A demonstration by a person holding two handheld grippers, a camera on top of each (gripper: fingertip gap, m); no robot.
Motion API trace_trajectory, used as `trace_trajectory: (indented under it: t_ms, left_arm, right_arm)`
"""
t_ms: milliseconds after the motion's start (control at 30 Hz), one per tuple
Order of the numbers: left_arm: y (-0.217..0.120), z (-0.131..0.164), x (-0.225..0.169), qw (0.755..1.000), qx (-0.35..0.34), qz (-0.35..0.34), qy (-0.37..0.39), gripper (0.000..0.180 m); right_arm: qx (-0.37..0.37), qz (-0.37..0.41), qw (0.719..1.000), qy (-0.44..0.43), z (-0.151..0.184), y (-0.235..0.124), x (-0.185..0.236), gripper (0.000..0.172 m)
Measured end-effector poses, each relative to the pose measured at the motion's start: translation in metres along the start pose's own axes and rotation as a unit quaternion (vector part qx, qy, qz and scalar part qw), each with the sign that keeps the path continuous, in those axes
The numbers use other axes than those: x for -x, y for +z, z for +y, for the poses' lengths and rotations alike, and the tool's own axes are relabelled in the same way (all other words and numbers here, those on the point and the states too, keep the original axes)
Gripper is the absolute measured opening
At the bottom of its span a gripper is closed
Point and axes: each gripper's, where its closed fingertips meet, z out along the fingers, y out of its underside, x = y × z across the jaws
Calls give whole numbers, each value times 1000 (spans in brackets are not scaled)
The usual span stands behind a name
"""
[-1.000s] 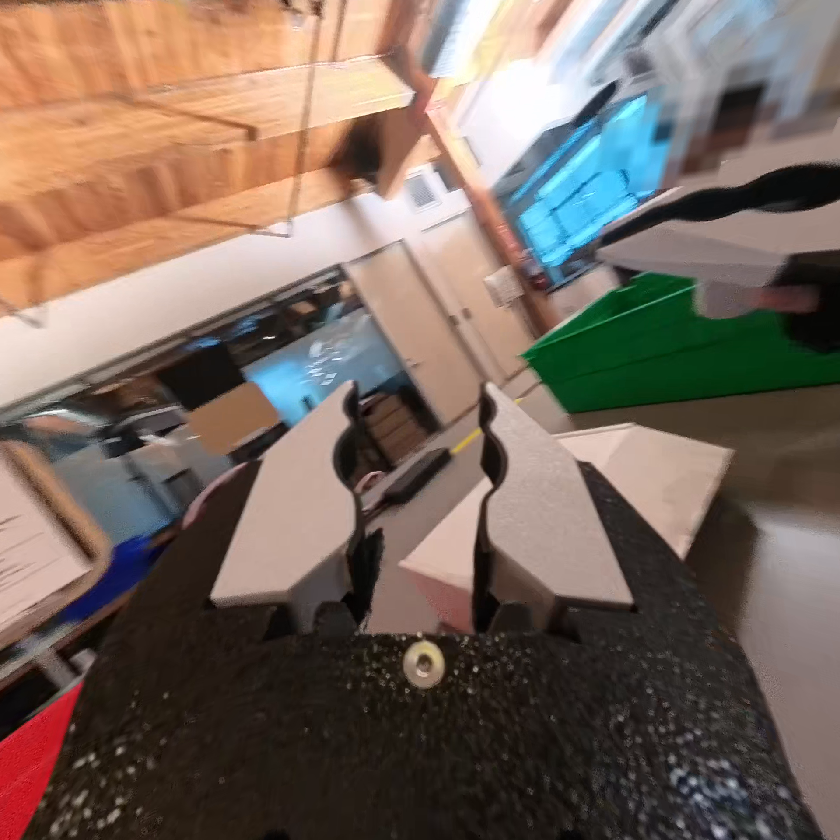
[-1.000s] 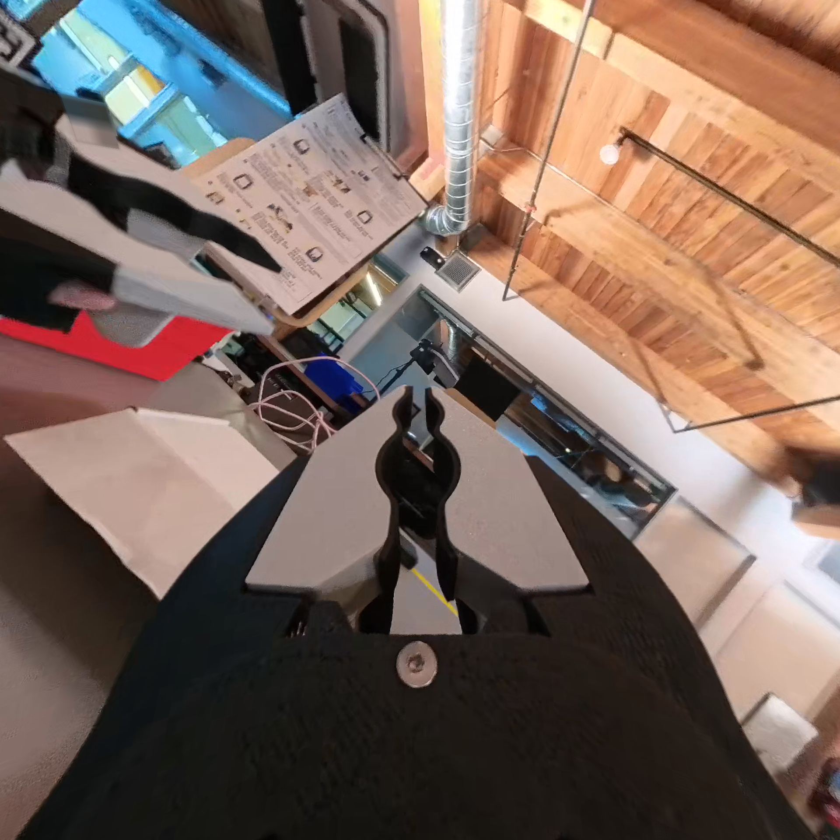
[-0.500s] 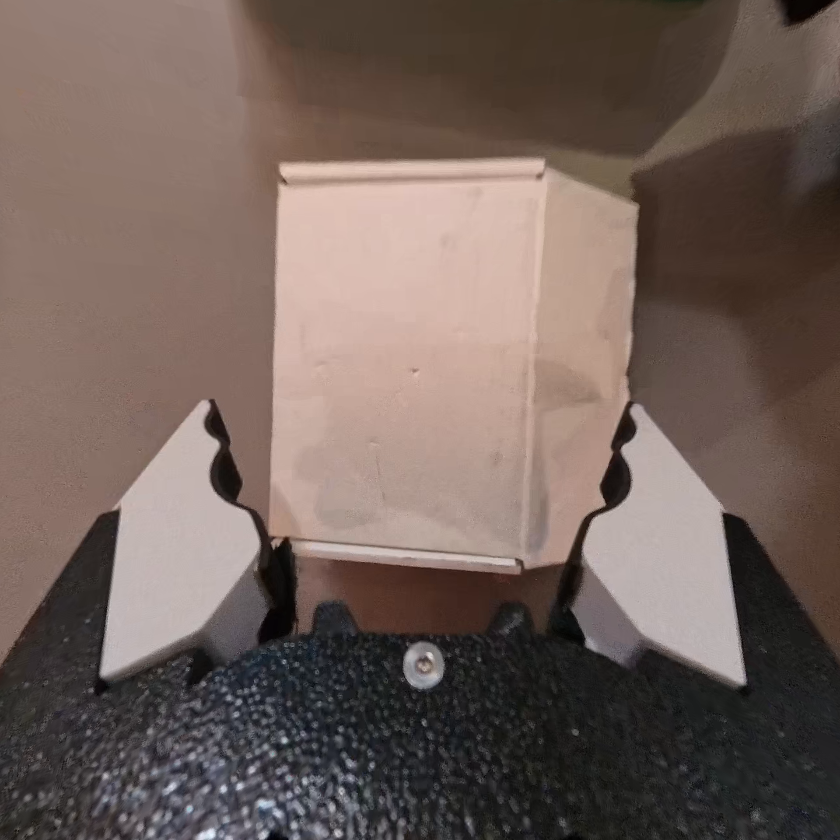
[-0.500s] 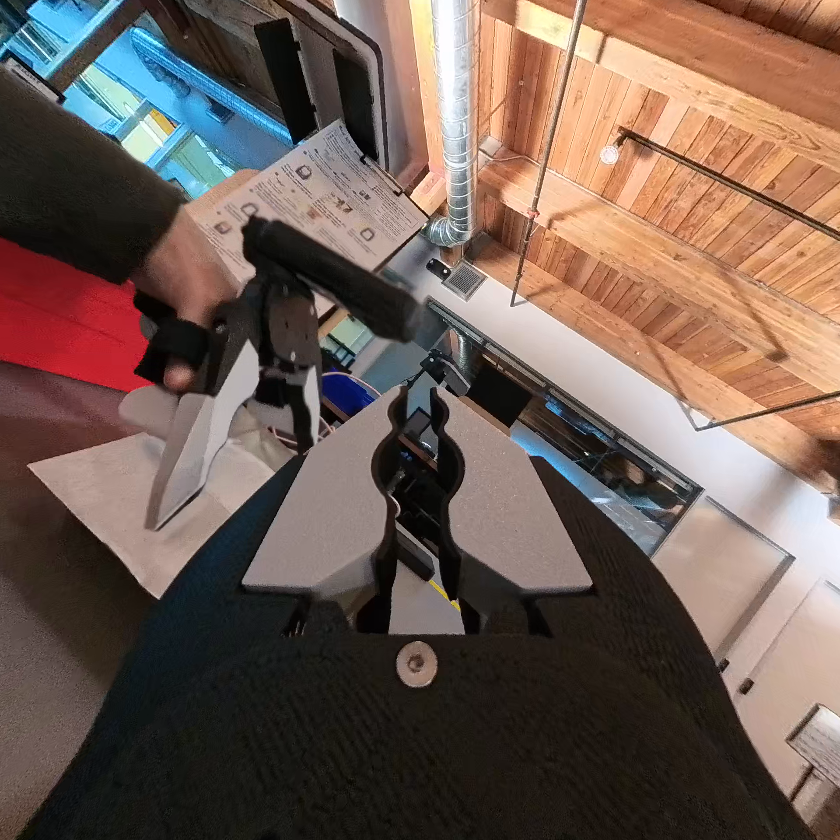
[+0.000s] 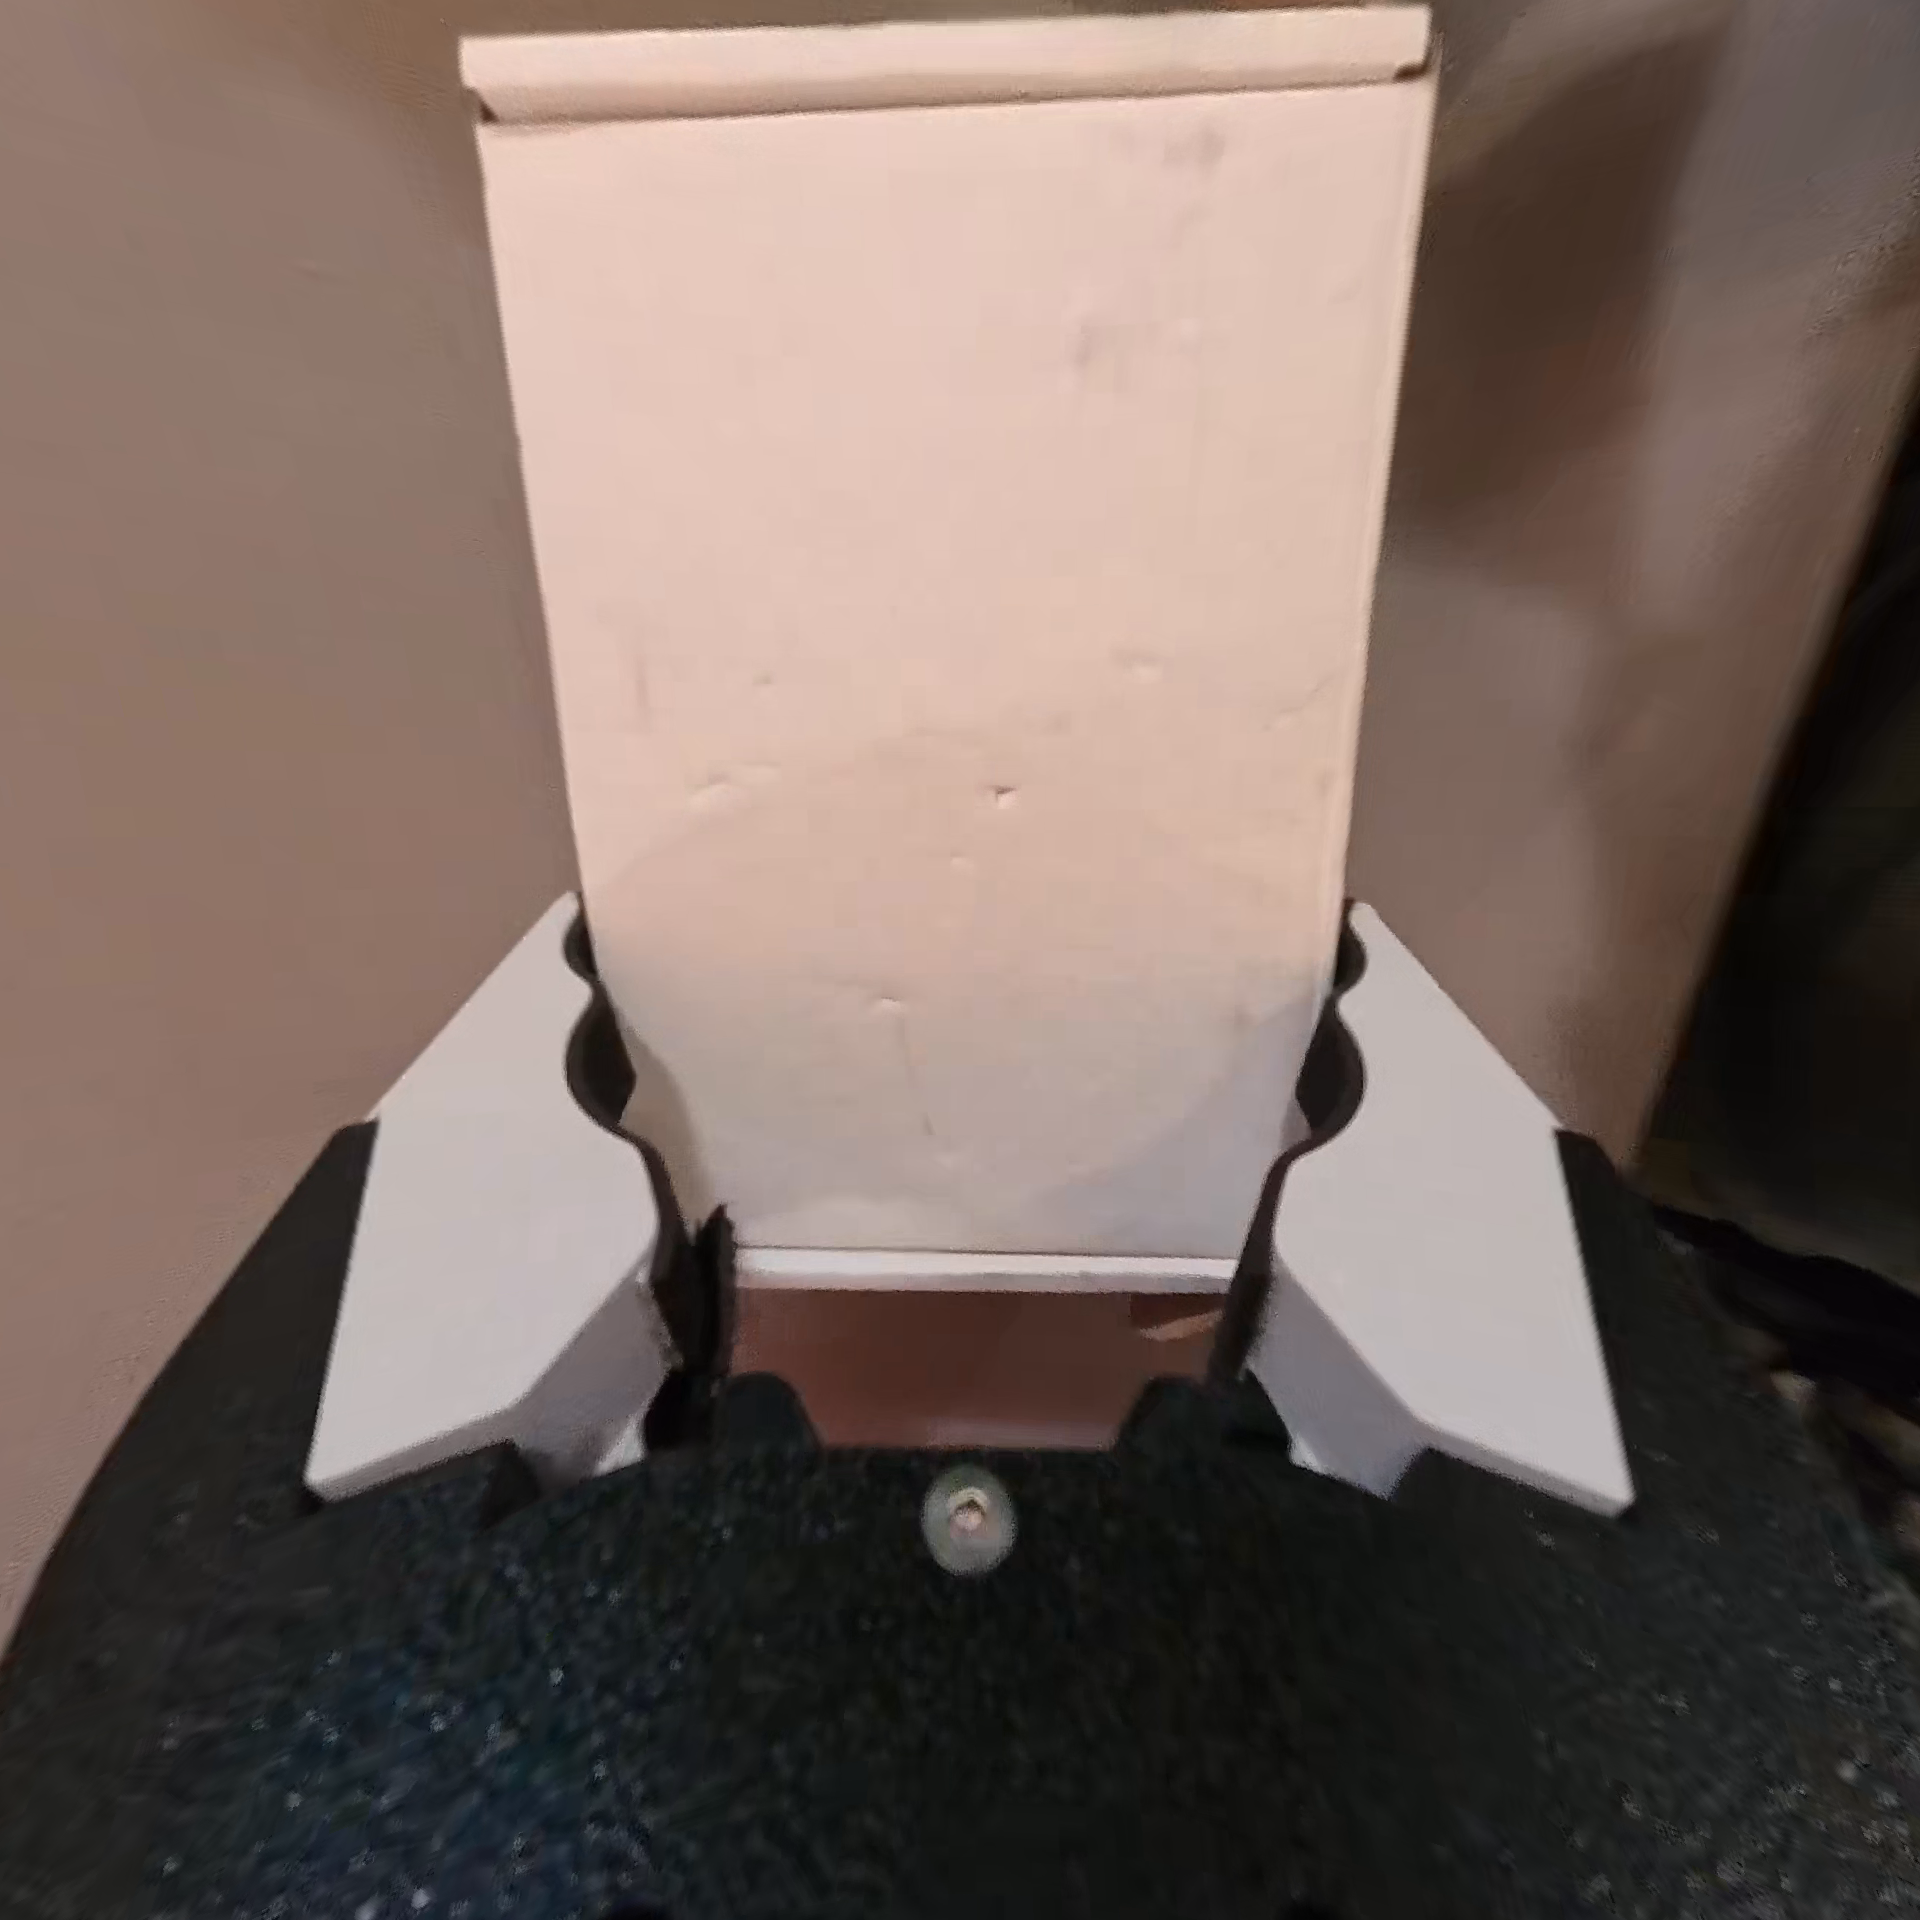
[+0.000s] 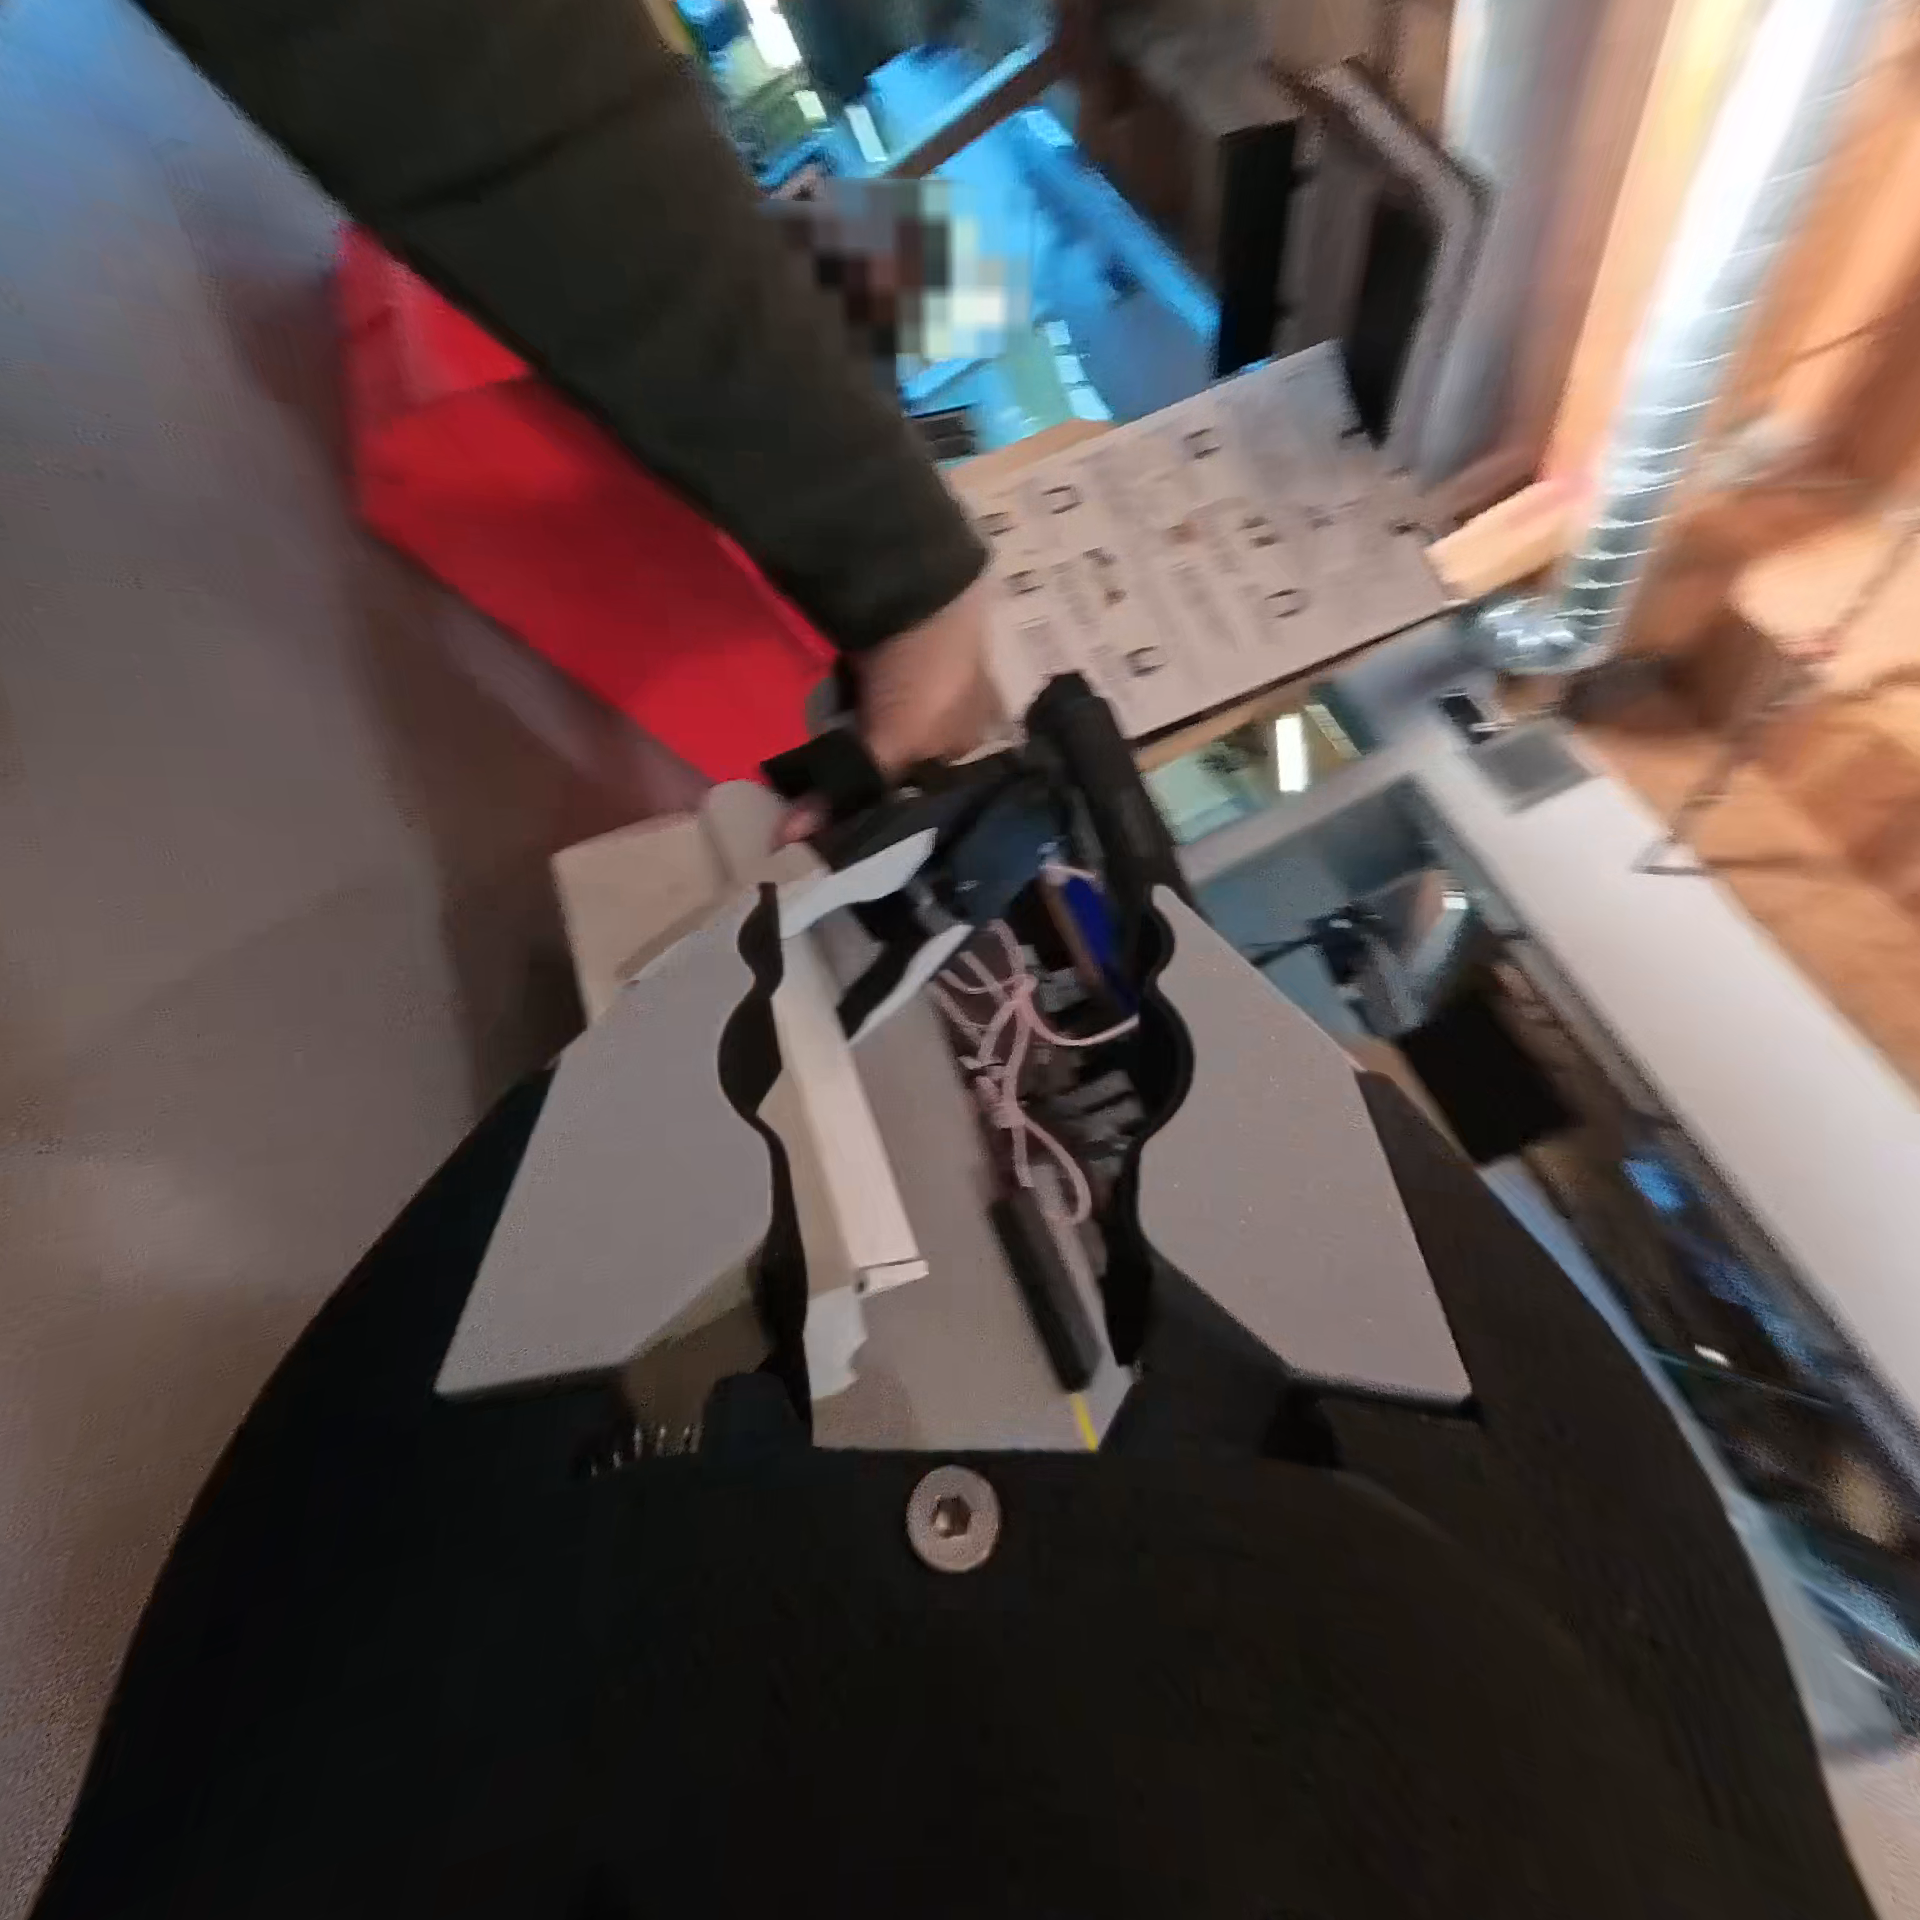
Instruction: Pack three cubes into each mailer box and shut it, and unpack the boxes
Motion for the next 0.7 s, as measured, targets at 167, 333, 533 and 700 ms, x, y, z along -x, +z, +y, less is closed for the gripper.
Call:
trace_trajectory:
  t_ms: [167, 333, 533, 700]
  left_arm:
    - [-4, 0, -36, 993, -11, 112, -37, 132]
    - [-6, 4, -75, 974, -14, 216, -58, 132]
    - [-6, 0, -105, 954, -43, 289, -73, 132]
    - [-24, -14, -87, 957, -163, 219, -93, 136]
  right_arm:
    - [58, -101, 992, 52, 15, -7, 15, 91]
    - [132, -179, 974, 51, 40, -10, 40, 96]
    - [171, -249, 952, 52, 52, -16, 63, 69]
    - [191, -268, 939, 100, 55, -23, 64, 62]
